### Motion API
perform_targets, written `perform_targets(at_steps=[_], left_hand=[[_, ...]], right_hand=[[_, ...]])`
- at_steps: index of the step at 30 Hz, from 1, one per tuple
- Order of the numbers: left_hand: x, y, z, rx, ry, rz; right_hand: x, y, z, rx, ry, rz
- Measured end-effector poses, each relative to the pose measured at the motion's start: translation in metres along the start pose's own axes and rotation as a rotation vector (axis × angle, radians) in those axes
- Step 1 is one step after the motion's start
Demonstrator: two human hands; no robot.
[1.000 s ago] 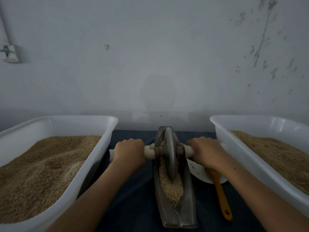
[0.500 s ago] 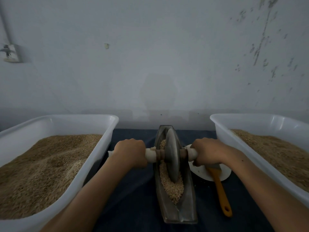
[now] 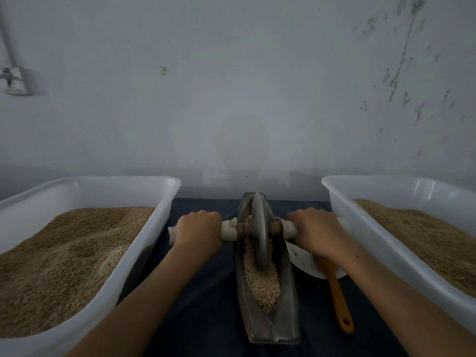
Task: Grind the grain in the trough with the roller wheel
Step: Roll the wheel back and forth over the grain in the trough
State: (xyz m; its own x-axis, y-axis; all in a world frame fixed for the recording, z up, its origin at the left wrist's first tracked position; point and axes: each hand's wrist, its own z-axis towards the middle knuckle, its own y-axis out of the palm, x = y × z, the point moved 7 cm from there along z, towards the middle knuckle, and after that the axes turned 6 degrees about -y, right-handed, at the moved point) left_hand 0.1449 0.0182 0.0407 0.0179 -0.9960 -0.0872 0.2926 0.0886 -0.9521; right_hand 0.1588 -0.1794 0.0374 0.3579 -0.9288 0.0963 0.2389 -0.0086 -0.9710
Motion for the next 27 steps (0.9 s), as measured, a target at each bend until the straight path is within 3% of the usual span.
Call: perform_targets(at_steps=[5,8,11,16,19,23,27], left_hand=[[0.000,0.003,-0.001,-0.163,0.044,0.016],[0.002,0.002,0.000,-0.178,0.056,0.038],[0.002,0.001,0.000,-0.144,0.043,0.051],[0.002,-0.003,0.000,-0.024,0.010,0.000],[0.002,-0.003,0.000,0.010,-0.003,-0.024],[0.002,-0.001,0.001,-0.013,0.000,-0.016],[0.001,0.002,0.000,-0.134,0.025,0.013]], right_hand=[[0.002,0.006,-0.001,-0.283,-0.005,0.045],[0.005,0.009,-0.003,-0.345,0.007,0.090],[0.006,0.011,-0.002,-0.324,0.017,0.082],[0.001,0.000,0.000,-0.032,-0.005,-0.014],[0.000,-0.002,0.000,0.049,0.005,0.006],[0.001,-0.001,-0.001,0.014,0.005,0.016],[0.002,0.006,0.000,-0.190,-0.014,-0.005]])
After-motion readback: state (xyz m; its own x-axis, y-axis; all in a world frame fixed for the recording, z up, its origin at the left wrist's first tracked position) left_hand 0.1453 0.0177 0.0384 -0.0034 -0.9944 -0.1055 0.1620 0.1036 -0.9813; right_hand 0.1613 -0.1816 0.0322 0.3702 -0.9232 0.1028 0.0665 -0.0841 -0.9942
